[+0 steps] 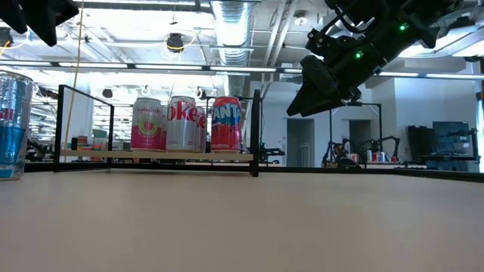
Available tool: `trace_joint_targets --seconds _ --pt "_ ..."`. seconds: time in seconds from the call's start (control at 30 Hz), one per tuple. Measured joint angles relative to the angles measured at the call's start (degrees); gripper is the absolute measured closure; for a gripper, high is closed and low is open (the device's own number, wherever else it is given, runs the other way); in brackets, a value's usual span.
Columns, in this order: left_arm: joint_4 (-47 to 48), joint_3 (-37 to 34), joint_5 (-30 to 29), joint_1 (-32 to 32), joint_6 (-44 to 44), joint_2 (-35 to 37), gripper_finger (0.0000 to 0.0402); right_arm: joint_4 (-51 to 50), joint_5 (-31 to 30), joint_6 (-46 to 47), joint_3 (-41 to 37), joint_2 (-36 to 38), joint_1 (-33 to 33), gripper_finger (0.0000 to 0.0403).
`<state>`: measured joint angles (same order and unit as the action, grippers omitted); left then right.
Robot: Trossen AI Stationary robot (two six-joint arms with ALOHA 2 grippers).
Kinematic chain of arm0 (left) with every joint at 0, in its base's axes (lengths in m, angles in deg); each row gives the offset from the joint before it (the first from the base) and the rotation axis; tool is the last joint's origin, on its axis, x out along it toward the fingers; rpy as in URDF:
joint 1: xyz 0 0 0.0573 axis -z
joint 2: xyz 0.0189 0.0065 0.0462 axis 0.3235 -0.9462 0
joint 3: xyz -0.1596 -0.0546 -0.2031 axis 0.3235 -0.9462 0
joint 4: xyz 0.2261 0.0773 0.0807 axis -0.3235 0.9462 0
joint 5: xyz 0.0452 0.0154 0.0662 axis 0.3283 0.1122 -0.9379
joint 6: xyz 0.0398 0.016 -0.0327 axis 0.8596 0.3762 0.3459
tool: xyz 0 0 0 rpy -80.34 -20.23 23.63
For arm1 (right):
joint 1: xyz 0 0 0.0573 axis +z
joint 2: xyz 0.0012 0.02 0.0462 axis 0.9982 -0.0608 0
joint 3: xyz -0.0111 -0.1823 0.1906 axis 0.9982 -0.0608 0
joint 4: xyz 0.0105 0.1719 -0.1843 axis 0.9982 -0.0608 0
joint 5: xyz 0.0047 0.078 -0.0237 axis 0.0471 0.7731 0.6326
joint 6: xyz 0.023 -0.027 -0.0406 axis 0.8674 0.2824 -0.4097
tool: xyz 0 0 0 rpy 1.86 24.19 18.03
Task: Place canned beverage on shelf
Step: Put the top blue soda can on the shelf
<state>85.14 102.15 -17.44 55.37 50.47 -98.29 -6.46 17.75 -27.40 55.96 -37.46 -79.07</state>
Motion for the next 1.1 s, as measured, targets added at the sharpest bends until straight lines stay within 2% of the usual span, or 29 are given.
trace_joint_targets --seconds 0.17,0.37,0.57,0.87,1.1 --pt "0.00 0.02 -0.08 0.01 -2.19 0.00 0.0144 0.00 0.00 0.01 0.00 -0.02 0.00 0.0113" --pt "0.18 0.00 1.22 0.01 -6.42 0.00 0.0109 0.00 0.00 0.00 0.00 -0.02 0.00 0.0113" --pt "0.06 -2.53 3.77 0.01 -7.22 -0.02 0.0105 0.00 0.00 0.00 0.00 -0.02 0.00 0.0113" --pt "-0.25 -7.72 4.33 0.00 -5.58 0.00 0.0105 0.00 0.00 0.00 0.00 -0.02 0.00 0.0113" --pt "-0.12 -10.45 8.07 0.01 -7.39 0.00 0.0105 0.00 0.00 0.00 -0.02 -0.02 0.00 0.0113"
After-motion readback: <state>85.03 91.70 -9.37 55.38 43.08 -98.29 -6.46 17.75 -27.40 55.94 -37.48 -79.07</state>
